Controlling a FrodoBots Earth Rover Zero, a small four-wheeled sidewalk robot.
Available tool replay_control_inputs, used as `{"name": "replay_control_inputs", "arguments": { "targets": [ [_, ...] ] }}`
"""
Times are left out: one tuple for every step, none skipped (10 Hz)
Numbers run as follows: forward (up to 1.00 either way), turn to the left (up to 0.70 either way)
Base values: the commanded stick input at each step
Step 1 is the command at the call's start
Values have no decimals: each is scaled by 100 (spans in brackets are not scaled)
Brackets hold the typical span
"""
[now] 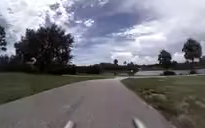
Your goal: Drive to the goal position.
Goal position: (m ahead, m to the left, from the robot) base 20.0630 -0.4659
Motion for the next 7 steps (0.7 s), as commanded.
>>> {"name": "replay_control_inputs", "arguments": {
  "targets": [
    [70,0],
    [70,0],
    [70,0],
    [70,0],
    [70,0],
    [70,0],
    [70,0]
  ]
}}
